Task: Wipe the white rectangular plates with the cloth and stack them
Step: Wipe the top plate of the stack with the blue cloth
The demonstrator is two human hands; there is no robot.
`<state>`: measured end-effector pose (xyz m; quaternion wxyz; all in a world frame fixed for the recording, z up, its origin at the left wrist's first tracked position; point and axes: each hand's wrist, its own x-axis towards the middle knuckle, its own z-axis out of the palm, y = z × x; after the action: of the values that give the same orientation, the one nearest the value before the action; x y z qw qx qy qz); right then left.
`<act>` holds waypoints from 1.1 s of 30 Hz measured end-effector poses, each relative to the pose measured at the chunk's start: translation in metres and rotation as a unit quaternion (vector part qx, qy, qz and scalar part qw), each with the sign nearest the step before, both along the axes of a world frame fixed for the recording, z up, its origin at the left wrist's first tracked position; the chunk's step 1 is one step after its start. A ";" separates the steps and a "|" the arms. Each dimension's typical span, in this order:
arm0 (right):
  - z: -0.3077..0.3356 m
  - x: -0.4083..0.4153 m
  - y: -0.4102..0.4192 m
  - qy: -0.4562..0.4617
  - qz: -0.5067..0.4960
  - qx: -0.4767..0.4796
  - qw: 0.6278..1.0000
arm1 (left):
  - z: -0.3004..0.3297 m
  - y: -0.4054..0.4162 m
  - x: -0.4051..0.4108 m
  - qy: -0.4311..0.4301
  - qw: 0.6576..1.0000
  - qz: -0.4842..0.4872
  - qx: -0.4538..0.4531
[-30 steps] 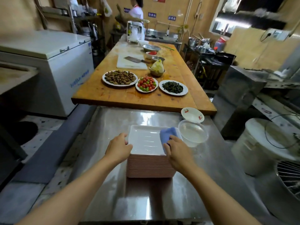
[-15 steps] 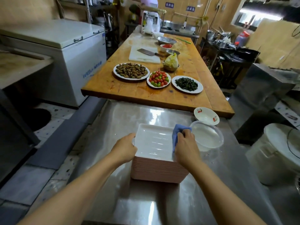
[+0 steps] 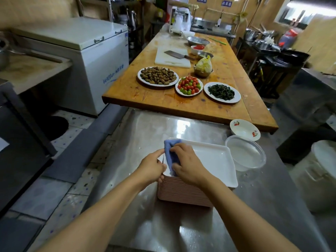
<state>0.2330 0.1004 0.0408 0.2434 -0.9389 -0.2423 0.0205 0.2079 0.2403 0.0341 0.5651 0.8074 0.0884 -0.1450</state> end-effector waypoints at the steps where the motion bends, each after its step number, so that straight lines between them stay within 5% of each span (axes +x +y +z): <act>1: 0.001 -0.007 -0.003 0.008 0.014 0.011 1.000 | 0.001 0.001 0.000 0.005 1.000 0.001 -0.013; 8: 0.000 -0.044 -0.016 -0.053 0.063 -0.006 0.997 | 0.005 0.003 -0.006 0.044 0.998 0.015 -0.040; 16: -0.001 -0.066 -0.074 -0.117 -0.057 -0.168 0.977 | 0.008 -0.018 0.000 -0.023 0.972 -0.009 0.232; 24: 0.004 -0.039 -0.111 -0.135 -0.127 -0.252 0.950 | 0.002 -0.010 0.001 -0.025 0.987 -0.022 0.159; 33: -0.004 0.003 -0.051 -0.037 -0.078 -0.026 0.996 | 0.001 -0.009 0.001 -0.004 0.998 0.004 0.067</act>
<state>0.2362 0.0499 0.0369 0.2103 -0.9612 -0.1764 -0.0265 0.2085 0.2316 0.0354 0.5105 0.8436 0.0992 -0.1336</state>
